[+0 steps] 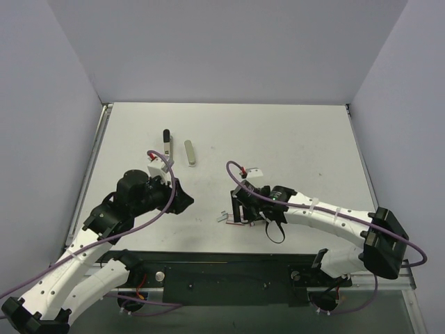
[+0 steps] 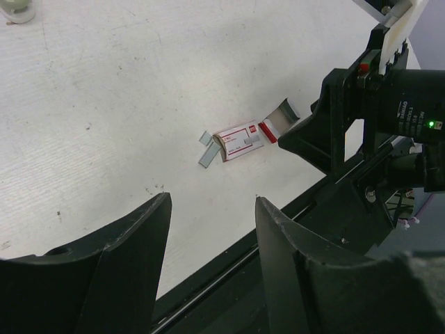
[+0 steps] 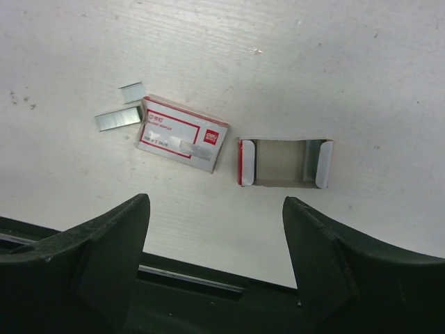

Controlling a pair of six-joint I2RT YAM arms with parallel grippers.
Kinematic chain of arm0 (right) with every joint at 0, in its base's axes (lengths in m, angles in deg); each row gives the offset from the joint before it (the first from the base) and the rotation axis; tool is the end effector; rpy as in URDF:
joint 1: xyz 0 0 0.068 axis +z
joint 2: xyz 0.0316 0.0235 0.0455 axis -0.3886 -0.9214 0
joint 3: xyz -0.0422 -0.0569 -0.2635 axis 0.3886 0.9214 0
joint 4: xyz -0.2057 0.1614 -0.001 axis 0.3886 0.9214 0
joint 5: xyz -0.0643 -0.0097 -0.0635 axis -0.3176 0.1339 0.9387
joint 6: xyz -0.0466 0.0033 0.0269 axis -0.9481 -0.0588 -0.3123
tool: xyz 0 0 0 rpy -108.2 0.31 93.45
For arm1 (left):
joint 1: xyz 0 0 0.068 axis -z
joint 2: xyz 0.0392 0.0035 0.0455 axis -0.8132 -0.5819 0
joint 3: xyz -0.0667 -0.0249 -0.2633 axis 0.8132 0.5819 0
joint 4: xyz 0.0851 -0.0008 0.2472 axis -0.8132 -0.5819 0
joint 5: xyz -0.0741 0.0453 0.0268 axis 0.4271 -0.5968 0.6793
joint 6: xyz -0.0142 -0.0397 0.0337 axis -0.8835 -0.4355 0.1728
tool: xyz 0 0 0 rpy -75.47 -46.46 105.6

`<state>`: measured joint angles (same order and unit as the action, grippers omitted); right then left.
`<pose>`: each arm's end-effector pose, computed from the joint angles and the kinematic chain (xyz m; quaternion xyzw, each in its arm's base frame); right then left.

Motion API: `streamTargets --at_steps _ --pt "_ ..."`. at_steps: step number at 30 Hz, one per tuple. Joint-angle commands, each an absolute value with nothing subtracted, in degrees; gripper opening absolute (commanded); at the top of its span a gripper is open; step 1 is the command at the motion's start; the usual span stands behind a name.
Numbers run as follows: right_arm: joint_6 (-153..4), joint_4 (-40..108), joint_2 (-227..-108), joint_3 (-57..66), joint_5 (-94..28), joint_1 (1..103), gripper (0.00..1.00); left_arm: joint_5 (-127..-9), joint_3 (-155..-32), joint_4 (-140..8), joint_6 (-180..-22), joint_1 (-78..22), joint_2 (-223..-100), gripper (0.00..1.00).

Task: Unload the staples from the stapler

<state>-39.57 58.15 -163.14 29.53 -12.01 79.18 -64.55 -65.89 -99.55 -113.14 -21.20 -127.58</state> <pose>0.1591 0.2242 0.2322 -0.0793 0.9330 0.1832 0.2994 0.1297 -0.0936 0.3099 0.1202 0.8477 -0.3219 0.4040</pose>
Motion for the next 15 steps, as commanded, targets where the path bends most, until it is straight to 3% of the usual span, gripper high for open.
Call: streamTargets --at_steps 1,15 --pt "-38.6 60.5 -166.8 26.4 -10.9 83.1 0.72 -65.7 -65.9 -98.8 -112.4 -21.8 -126.6 0.61" --pt "-35.0 51.6 -179.4 23.8 -16.9 88.7 0.67 -70.7 -66.2 -99.8 -112.8 -22.4 -124.1 0.61"
